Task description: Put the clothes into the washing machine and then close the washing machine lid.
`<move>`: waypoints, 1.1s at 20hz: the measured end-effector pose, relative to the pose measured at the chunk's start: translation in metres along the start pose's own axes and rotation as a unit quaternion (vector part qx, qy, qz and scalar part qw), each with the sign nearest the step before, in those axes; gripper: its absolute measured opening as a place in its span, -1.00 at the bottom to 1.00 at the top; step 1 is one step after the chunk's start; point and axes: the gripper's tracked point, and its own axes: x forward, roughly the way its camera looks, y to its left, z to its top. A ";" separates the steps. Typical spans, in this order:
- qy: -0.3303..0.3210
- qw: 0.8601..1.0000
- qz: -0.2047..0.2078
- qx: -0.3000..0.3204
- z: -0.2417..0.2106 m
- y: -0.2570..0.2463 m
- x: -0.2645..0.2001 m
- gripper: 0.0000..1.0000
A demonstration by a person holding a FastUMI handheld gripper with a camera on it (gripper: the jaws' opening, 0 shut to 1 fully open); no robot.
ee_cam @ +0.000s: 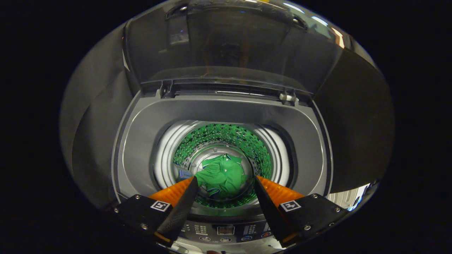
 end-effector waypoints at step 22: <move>-0.208 0.976 -0.046 0.034 0.253 -0.043 -0.174 0.94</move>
